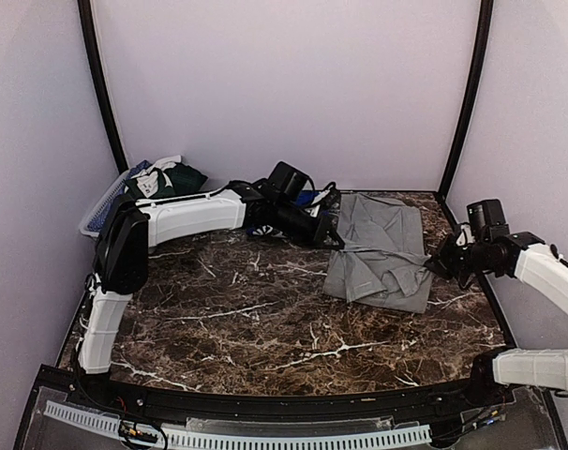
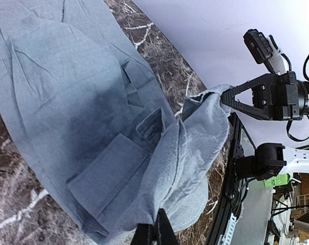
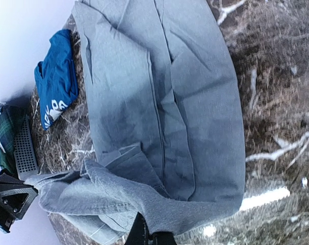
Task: Fold and stack the mixed laundry pile
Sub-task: Fold the rectangle-folded shirt at the center of the board.
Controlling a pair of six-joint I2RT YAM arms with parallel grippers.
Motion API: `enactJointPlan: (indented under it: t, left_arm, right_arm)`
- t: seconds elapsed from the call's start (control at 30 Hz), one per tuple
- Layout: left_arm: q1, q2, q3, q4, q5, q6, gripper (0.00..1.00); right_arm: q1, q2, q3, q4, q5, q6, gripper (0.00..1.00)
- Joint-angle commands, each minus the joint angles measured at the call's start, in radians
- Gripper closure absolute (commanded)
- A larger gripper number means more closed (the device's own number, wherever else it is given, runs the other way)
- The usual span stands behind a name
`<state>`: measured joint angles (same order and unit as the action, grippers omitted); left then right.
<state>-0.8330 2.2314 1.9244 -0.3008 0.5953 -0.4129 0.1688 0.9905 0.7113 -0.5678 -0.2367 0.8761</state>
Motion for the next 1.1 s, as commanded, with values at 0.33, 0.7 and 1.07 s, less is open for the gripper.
enactJointPlan:
  t: [0.33, 0.7, 1.07]
  left_arm:
    - [0.069, 0.373, 0.446, 0.045, -0.031, -0.028, 1.0]
    - [0.106, 0.487, 0.59, 0.16, -0.084, -0.066, 1.0]
    - [0.122, 0.601, 0.691, 0.205, -0.094, -0.114, 1.0]
  right_arm:
    - [-0.176, 0.437, 0.133, 0.401, -0.117, -0.196, 1.0]
    - [-0.223, 0.608, 0.244, 0.498, -0.143, -0.22, 1.0]
    - [-0.251, 0.774, 0.307, 0.547, -0.12, -0.215, 1.0]
